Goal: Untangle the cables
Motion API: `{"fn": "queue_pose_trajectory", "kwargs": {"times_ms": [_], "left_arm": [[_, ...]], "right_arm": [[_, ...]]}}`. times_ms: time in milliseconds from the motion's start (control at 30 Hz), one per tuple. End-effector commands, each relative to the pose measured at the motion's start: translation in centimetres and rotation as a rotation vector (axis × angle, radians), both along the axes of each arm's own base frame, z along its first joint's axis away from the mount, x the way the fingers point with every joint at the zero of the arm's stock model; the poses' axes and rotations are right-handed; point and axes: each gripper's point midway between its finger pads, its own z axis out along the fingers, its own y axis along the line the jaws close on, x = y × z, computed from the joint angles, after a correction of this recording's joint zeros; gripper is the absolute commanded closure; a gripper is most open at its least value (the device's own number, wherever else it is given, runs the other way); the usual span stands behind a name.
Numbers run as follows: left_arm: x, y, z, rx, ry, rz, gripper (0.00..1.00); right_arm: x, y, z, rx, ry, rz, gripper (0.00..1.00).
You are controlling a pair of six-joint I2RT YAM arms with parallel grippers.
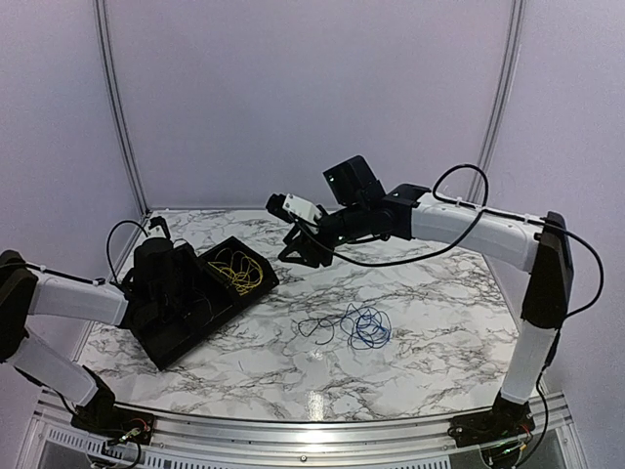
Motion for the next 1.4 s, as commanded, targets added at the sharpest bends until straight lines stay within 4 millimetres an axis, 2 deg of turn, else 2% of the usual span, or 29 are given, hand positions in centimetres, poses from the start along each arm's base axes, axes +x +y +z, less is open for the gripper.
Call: {"fn": "queue_pose_trajectory", "kwargs": {"times_ms": [0,200,300,533,767,1033,1133,1267,1367], "left_arm": [[-0.6,-0.5,0.7,0.037,-0.019,-0.071,1.0],[-2.1,-2.0,-1.3,-0.053,0.126,-0.162,1.0],[-2.9,-0.8,-2.8,-0.056,0.249,-0.077,1.0],[-3.1,0.9,-3.1,0.043,0.423,0.043,1.0],[-3.2,1.3,-6.3,0.136,0.641,0.122,1.0],[-3.8,1.3,-7.2,0.124,0.714,0.151,1.0],[-3.9,0.8,-8.2,0.123,0.749,0.135,1.0],[-3.0,-0.7,-8.7,0.145,0.776,0.056,1.0],[-2.4,-1.2,-8.2,0.155,0.764,0.032,0.86]], "right_arm": [[-1.0,-1.6,2.0,0.003,-0.08,0.006,0.55],[-2.2,-4.1,2.5,-0.028,-0.146,0.004,0.54],[-3.1,-5.7,2.6,-0.045,-0.175,0.0,0.54],[-4.3,-8.2,1.4,-0.076,-0.194,-0.007,0.52],[-3.7,-8.8,1.6,-0.078,-0.211,-0.02,0.52],[-3.6,-9.2,1.6,-0.067,-0.212,-0.033,0.5],[-3.6,-9.2,1.7,-0.063,-0.211,-0.033,0.5],[-3.7,-9.3,1.7,-0.061,-0.212,-0.035,0.49],[-3.8,-9.6,1.5,-0.063,-0.208,-0.038,0.49]]}}
